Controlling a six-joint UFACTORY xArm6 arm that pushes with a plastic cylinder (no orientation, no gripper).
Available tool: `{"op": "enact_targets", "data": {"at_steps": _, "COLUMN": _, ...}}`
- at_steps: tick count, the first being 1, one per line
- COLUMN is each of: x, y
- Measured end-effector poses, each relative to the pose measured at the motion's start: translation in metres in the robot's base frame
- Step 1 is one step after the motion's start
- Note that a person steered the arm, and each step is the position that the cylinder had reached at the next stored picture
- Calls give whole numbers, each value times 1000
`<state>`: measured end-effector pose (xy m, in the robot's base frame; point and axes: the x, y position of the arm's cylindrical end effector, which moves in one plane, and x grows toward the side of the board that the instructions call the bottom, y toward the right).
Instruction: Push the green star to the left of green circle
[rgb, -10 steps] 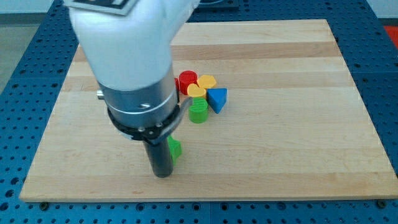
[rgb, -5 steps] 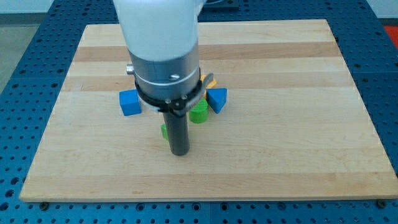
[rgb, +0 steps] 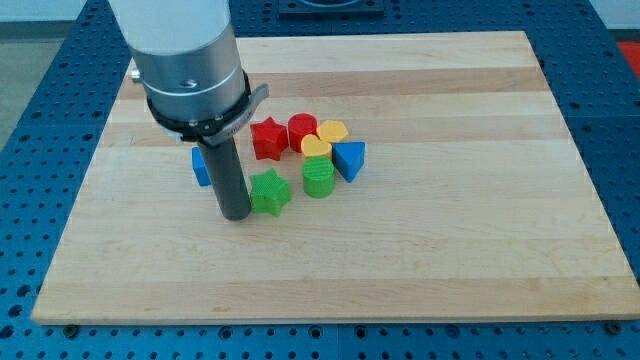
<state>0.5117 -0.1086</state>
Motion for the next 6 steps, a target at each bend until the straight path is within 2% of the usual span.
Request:
{"op": "enact_targets", "data": {"at_steps": 4, "x": -29, "y": 31}}
{"op": "enact_targets", "data": {"at_steps": 5, "x": -31, "y": 15}}
{"op": "enact_targets", "data": {"at_steps": 6, "x": -15, "y": -39}}
